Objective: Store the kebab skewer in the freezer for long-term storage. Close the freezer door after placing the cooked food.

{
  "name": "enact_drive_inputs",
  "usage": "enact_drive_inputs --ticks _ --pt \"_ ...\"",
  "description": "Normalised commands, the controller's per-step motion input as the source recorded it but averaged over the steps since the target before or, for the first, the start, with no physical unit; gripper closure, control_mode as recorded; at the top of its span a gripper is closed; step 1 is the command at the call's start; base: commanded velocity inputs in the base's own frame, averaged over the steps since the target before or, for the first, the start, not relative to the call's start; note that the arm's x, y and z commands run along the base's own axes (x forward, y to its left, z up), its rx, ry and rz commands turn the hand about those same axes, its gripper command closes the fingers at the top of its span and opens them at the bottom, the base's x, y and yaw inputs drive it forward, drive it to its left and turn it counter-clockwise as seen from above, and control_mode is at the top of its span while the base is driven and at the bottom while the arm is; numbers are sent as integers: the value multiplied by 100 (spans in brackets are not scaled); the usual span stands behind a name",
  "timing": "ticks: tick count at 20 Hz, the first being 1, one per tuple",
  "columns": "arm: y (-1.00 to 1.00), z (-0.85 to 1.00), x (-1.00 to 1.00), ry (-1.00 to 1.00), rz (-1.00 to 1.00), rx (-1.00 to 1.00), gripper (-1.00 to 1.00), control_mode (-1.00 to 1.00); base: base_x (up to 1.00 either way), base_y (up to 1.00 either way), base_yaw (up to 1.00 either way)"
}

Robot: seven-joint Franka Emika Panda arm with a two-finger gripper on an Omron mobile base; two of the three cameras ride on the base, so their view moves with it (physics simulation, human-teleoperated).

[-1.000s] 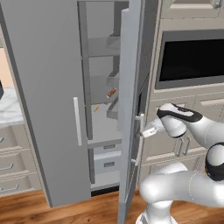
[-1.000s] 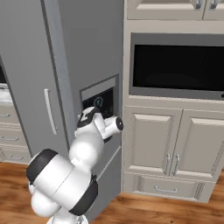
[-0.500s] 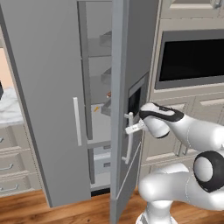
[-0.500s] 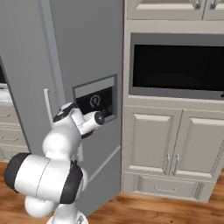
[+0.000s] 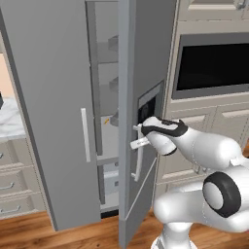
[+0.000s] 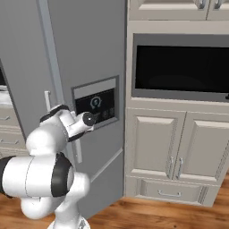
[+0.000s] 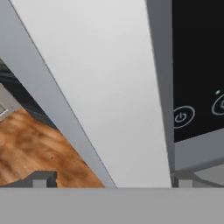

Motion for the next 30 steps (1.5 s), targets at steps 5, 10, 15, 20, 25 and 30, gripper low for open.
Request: enact_drive_inputs --ticks 5,10,15,20,25,30 --pt "24 33 12 0 -5 -11 -100 -100 0 0 0" --pt "34 32 22 0 -7 -9 -100 -100 0 0 0" --pt "36 16 27 0 -6 -10 -100 -100 0 0 0" --pt "25 15 43 0 -6 -7 -100 -100 0 0 0" --pt "10 29 40 3 -13 -3 -100 -100 0 0 0" --pt "23 6 33 0 -22 -6 -100 -100 0 0 0"
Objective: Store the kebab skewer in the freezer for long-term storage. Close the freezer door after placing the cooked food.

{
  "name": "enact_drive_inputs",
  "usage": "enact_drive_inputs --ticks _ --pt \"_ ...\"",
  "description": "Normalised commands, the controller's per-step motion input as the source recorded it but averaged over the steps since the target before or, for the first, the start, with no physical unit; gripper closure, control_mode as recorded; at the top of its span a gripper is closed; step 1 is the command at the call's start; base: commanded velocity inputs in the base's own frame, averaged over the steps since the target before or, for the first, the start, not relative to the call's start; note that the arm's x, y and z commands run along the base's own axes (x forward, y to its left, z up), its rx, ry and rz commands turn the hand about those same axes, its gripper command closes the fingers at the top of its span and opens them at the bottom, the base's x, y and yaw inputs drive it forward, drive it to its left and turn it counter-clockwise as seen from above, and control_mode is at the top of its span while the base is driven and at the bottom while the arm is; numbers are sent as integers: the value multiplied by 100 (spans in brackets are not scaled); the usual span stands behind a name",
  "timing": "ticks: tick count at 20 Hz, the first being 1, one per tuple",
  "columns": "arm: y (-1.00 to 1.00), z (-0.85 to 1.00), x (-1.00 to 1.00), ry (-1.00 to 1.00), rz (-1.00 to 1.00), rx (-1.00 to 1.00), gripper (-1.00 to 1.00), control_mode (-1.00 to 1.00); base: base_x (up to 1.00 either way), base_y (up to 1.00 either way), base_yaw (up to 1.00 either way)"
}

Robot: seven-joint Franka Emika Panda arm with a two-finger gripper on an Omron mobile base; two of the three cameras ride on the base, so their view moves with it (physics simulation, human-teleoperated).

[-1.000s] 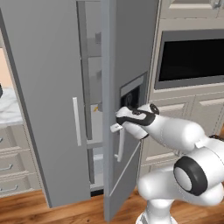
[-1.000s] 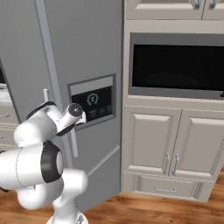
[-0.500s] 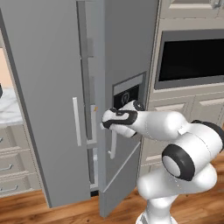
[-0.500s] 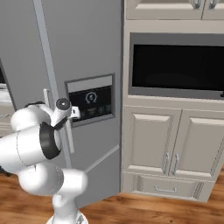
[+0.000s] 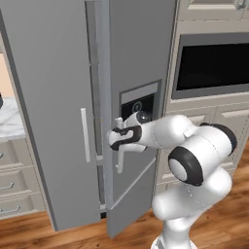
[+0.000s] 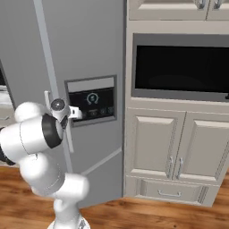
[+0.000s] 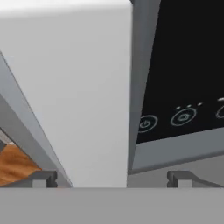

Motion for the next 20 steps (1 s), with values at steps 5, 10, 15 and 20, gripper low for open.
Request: enact_drive_inputs --ticks 5,10,15,20 --pt "25 13 46 1 -26 -7 -100 -100 0 0 0" --pt "7 41 42 12 -21 -1 -100 -100 0 0 0" --pt "4 64 31 21 -17 0 -100 -100 0 0 0" --pt "0 59 29 20 -11 0 -100 -100 0 0 0"
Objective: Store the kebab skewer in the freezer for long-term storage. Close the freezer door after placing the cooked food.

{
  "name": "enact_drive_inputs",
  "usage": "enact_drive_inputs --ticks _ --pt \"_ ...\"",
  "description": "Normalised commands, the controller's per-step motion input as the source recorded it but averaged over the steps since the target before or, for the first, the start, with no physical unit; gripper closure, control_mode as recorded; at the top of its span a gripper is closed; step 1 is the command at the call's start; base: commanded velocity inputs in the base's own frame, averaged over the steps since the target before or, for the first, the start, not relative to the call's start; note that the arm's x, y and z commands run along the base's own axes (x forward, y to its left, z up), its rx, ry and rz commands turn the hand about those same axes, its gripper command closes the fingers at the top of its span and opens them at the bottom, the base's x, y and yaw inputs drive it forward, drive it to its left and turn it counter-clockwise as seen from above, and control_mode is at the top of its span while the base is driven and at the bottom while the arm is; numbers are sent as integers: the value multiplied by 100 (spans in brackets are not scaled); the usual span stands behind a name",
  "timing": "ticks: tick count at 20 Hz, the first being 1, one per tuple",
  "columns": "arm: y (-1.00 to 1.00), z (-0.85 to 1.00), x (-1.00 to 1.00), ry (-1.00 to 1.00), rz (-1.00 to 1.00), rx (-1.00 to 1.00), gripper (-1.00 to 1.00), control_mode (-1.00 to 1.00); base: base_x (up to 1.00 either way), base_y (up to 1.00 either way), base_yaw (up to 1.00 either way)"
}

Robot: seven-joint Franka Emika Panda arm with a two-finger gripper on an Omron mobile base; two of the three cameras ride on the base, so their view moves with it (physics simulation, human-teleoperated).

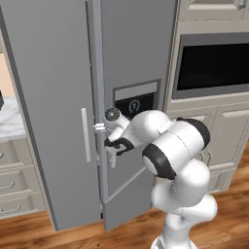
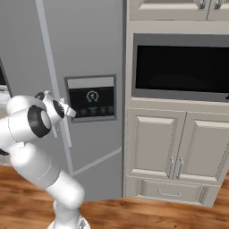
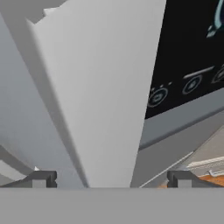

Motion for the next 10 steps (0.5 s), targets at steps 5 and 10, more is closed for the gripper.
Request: enact_drive_inputs --ticks 5,10 --pt "-7 64 42 22 -2 2 -100 -100 0 0 0" --pt "-2 39 23 10 0 -1 -100 -100 0 0 0"
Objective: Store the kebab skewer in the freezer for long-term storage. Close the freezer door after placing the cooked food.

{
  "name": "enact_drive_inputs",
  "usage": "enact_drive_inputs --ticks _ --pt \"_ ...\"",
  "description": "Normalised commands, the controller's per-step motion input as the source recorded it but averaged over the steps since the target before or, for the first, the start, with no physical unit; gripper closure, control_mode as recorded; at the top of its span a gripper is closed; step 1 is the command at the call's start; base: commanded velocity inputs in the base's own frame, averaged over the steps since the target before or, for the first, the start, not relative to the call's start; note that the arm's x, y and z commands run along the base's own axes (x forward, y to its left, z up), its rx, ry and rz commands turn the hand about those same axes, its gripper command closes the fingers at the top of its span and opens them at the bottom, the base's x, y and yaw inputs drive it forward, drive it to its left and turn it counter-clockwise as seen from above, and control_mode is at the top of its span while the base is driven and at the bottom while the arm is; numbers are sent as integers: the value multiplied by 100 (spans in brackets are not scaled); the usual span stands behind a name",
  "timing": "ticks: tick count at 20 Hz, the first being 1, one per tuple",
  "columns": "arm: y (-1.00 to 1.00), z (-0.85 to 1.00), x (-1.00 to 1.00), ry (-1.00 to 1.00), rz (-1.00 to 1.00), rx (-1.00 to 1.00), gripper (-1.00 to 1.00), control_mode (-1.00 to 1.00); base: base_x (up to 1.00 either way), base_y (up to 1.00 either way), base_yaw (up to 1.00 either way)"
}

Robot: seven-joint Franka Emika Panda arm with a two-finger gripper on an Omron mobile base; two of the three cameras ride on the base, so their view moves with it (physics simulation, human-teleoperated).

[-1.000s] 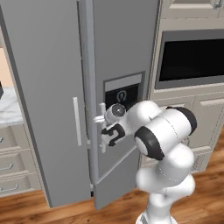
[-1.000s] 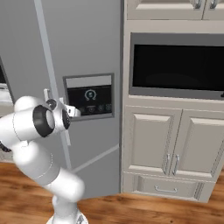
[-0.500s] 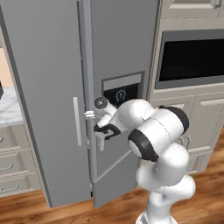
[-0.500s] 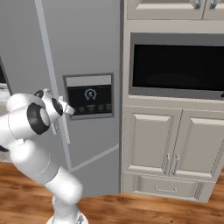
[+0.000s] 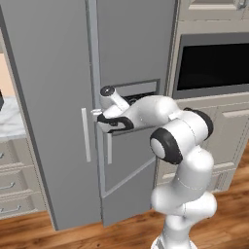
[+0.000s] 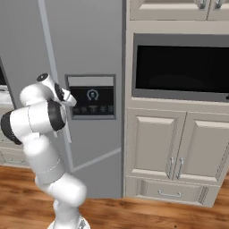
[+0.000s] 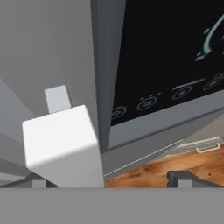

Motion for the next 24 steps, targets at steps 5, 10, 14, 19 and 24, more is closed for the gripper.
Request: enact_drive_inputs --ticks 5,10,14,19,24 --pt "0 4 3 -8 0 -4 -100 -100 0 0 0" --pt "0 -1 18 -8 0 0 -100 -100 0 0 0" --pt "-1 -9 37 -12 0 0 -100 -100 0 0 0" --pt "-1 -4 52 -8 0 0 -100 -100 0 0 0" --pt "0 -1 52 -9 0 0 -100 -100 0 0 0"
